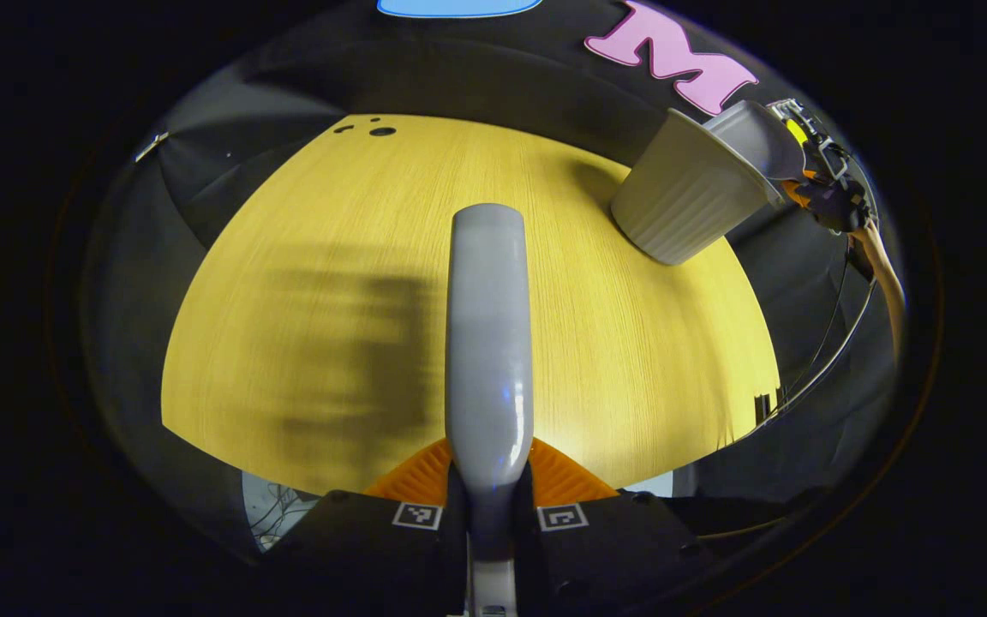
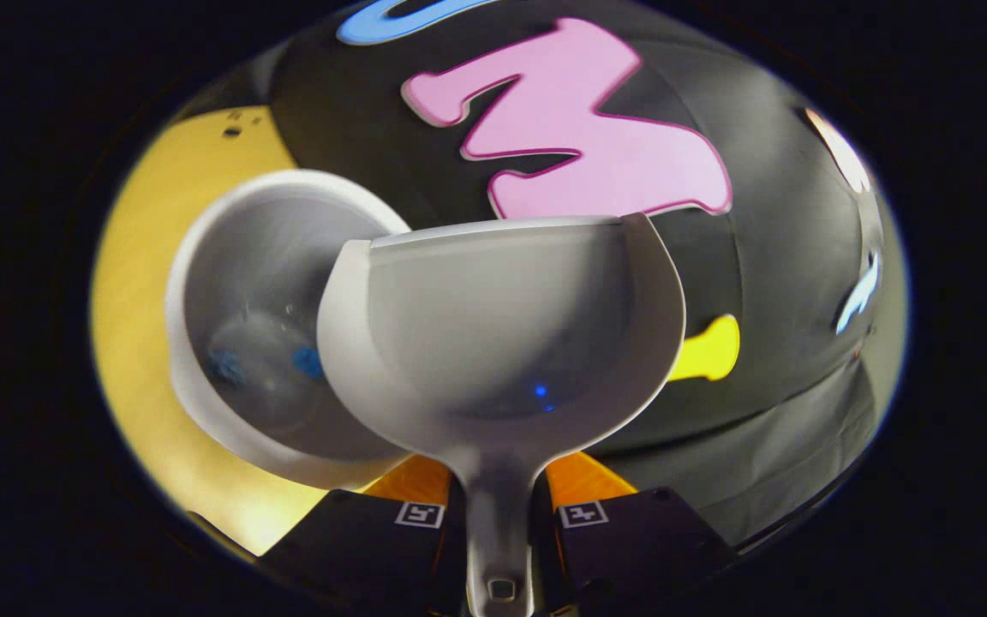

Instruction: Pick up the small broom and dustpan from the desktop, sweep the trash into the dustpan with the broom, and then empty the trash into the garbage bin.

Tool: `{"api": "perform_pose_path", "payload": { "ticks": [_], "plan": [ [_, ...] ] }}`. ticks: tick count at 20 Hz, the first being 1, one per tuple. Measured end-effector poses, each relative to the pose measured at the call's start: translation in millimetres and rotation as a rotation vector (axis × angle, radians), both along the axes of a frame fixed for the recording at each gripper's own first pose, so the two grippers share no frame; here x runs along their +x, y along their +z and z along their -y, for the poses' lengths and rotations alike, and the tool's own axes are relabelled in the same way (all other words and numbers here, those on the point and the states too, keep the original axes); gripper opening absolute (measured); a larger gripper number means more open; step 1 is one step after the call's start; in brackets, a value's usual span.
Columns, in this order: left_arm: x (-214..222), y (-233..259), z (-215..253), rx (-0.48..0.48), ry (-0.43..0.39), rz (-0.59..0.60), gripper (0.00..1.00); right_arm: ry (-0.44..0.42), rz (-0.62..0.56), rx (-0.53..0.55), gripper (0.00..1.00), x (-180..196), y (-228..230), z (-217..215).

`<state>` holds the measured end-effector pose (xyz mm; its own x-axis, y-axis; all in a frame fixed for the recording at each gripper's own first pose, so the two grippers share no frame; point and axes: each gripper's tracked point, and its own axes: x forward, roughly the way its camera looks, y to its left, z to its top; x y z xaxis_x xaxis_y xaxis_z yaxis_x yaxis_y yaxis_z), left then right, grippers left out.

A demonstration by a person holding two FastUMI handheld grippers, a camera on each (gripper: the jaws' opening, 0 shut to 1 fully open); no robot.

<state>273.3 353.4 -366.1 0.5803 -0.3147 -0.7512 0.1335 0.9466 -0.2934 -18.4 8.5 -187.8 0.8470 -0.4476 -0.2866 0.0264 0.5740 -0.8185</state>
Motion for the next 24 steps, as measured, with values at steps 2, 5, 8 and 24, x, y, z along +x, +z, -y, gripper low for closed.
{"api": "perform_pose_path", "payload": {
  "ticks": [2, 5, 8, 24],
  "plan": [
    [8.5, 6.4, -3.1, 0.015, 0.006, 0.023, 0.26, -0.006, 0.041, 0.135, 0.34, -3.3, 14.2, -8.3],
    [13.6, 13.8, -3.9, 0.025, 0.008, 0.048, 0.26, 0.011, 0.069, 0.304, 0.34, -7.2, 23.6, -27.5],
    [16.9, 18.7, -4.9, 0.014, 0.015, 0.063, 0.26, 0.076, 0.099, 0.582, 0.34, -8.0, 26.9, -57.1],
    [15.2, -13.6, -39.5, -0.013, 0.09, 0.017, 0.26, 0.087, -0.359, 1.031, 0.33, -143.7, -130.9, -212.9]
  ]
}}
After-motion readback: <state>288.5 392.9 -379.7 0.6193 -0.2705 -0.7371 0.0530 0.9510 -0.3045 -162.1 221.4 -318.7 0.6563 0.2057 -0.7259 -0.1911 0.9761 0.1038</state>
